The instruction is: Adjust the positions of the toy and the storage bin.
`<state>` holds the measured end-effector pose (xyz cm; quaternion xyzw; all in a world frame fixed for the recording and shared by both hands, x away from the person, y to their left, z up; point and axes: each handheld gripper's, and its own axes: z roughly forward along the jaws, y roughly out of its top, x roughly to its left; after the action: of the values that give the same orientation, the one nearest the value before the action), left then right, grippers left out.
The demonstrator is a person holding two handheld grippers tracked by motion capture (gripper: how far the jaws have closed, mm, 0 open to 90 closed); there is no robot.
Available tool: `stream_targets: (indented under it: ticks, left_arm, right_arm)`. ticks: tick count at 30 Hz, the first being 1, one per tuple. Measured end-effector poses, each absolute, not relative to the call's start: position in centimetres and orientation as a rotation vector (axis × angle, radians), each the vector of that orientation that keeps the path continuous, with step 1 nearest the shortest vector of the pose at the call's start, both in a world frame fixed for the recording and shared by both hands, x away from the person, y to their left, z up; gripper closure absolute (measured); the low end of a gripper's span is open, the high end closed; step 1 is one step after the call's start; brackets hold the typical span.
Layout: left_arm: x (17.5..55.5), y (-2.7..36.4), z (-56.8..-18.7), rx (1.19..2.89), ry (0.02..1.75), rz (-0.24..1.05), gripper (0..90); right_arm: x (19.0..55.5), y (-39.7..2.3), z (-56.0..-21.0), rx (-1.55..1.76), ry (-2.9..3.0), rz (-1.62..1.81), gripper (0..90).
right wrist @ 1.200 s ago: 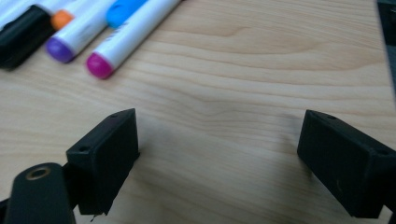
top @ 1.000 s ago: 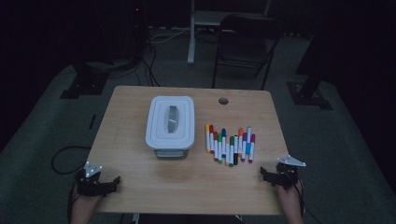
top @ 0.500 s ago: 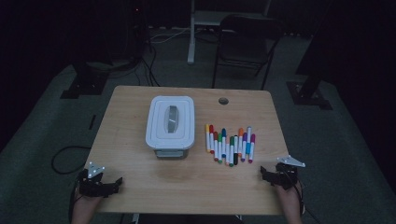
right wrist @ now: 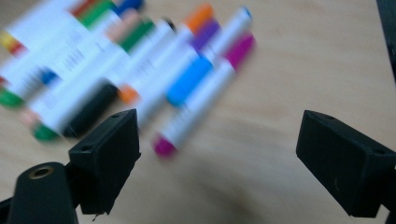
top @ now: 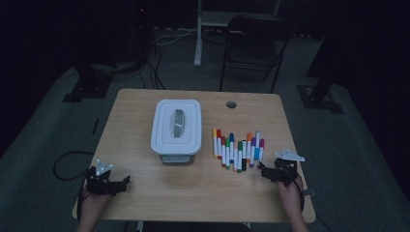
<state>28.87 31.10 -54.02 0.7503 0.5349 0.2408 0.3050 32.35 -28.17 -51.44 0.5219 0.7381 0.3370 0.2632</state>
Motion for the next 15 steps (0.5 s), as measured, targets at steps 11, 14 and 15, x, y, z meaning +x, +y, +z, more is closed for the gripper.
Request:
stream_targets:
  ticks: [11, 14, 15]
  left_arm:
    - [32.4, 28.5, -53.0, 2.01, 1.325, 0.65, 1.1]
    - [33.3, 28.0, -52.8, 1.985, 1.315, 0.639, 1.1]
    - [33.6, 27.9, -52.7, 1.977, 1.313, 0.633, 1.1]
  right_arm:
    - [36.6, -21.7, -50.2, 1.293, 2.095, 0.97, 13.2]
    - [37.6, -20.2, -49.9, 1.267, 2.075, 0.972, 13.2]
    - [37.8, -19.6, -49.9, 1.252, 2.051, 0.962, 13.2]
